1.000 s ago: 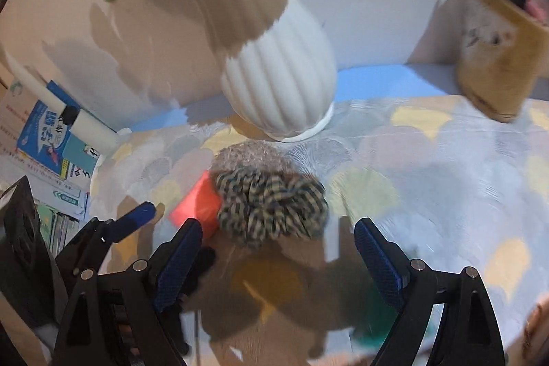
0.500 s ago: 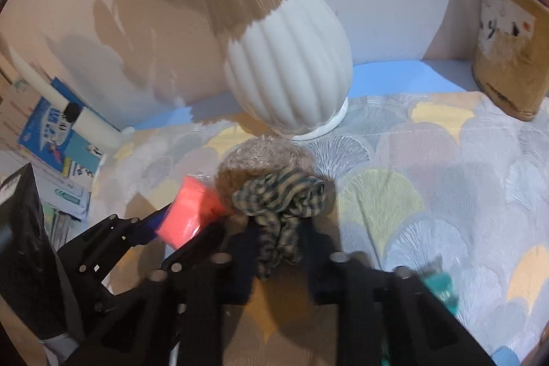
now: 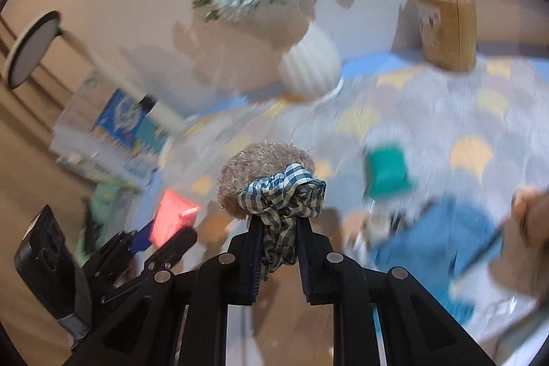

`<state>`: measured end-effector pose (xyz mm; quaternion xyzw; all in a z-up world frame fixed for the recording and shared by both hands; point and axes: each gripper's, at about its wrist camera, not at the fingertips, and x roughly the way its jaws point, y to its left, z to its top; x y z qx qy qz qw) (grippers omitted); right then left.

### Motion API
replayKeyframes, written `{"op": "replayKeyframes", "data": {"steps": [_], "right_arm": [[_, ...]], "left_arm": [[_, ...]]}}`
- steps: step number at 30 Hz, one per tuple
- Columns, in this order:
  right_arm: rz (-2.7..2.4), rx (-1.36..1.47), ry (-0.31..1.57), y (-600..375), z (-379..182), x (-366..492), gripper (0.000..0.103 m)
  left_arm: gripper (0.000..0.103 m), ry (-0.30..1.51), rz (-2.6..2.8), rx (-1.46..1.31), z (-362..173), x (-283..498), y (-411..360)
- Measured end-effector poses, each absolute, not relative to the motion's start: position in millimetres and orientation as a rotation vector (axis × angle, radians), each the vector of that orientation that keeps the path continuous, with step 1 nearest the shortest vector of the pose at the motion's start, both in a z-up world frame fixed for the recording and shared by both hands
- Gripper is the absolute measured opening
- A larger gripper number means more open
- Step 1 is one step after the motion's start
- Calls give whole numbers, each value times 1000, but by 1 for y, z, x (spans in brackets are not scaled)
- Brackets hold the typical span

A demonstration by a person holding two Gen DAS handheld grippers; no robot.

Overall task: Organize soft objects
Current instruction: 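Carry the pink pack and scrunchie to the glass plate and release them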

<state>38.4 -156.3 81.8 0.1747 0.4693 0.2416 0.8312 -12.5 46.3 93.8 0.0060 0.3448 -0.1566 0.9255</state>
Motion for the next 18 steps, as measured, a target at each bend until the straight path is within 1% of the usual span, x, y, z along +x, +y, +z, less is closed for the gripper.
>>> {"op": "replayKeyframes", "data": {"steps": [4, 8, 12, 18], "right_arm": [[530, 338, 966, -163, 89, -12, 18], [483, 326, 911, -185, 92, -61, 18], [396, 456, 888, -234, 82, -88, 18], [270, 582, 836, -318, 80, -121, 18]], "left_arm": [[36, 695, -364, -7, 100, -45, 39], [36, 712, -419, -26, 91, -70, 18], [36, 747, -475, 28, 84, -83, -23], [36, 736, -636, 70, 100, -95, -97]]}}
